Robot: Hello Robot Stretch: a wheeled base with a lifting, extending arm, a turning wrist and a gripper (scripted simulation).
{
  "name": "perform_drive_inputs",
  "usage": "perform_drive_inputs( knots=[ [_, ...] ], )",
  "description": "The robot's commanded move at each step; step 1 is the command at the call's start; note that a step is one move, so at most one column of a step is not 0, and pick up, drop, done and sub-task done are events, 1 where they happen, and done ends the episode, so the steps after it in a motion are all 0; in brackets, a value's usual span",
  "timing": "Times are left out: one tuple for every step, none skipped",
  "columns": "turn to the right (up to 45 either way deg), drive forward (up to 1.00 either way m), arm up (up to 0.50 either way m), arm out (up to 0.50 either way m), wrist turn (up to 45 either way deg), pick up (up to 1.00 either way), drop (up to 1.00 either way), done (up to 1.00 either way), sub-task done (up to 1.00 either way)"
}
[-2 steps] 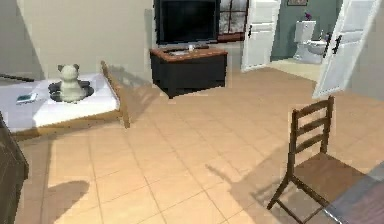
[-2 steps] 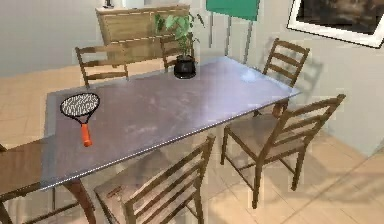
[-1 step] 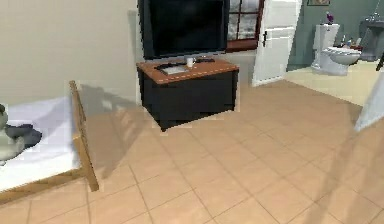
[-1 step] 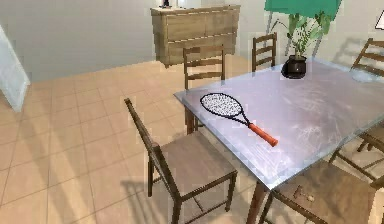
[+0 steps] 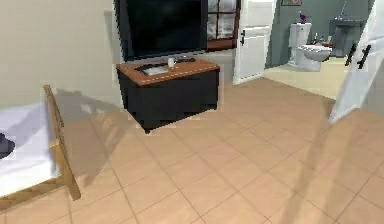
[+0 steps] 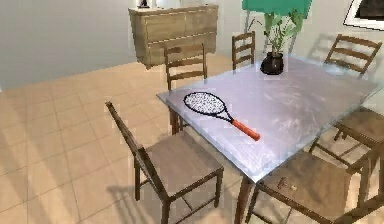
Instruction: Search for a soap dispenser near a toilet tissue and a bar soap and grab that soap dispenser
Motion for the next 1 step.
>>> perform_drive_inputs(
  knots=[
    [0.0, 0.4, 0.0, 0.0, 0.0, 0.0, 0.0, 0.0, 0.0]
  ],
)
